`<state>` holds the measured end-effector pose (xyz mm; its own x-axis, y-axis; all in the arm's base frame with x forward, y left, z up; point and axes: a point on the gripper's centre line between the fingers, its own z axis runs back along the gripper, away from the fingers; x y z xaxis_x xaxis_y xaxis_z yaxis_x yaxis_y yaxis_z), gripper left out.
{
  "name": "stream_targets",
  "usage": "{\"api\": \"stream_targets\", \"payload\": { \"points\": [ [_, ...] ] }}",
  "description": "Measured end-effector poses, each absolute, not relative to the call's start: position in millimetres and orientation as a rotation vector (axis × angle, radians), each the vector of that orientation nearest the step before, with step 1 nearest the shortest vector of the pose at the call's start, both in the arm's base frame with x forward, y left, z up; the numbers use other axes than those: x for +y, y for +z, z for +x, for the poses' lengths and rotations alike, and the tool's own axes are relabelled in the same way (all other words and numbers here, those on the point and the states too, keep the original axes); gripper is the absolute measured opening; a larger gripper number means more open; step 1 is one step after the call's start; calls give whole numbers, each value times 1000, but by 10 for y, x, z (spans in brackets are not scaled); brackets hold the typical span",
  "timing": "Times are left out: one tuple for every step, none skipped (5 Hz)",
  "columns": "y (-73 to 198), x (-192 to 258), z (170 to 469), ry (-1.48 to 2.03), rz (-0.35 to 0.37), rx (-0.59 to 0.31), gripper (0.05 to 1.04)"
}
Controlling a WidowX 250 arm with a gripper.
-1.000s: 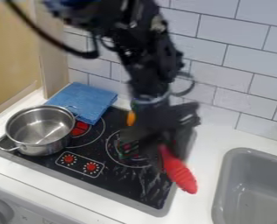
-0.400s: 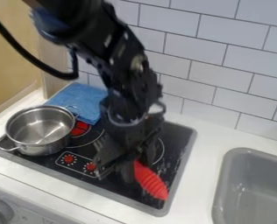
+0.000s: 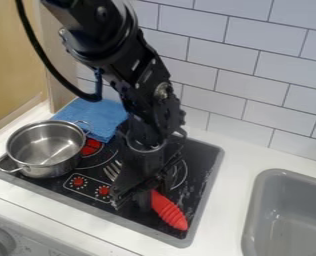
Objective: Move the red fork to the bottom of the stove
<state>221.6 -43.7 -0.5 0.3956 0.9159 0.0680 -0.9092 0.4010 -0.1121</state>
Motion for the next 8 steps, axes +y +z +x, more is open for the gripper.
{"api": "stream_targets", "payload": {
  "points": [
    [-11, -444, 2235, 1179, -63, -121, 400],
    [-5, -440, 2251, 1220, -67, -134, 693],
    [23, -436, 2245, 1236, -70, -146, 957],
    [111, -451, 2221, 1223, -90, -136, 1017],
    [250, -465, 2178, 1202, -128, -145, 1003],
    [452, -370, 2177, 1187, -175, -180, 998],
    [458, -369, 2172, 1178, -175, -182, 998],
    [457, -370, 2170, 1179, -175, -180, 998]
  ]
}}
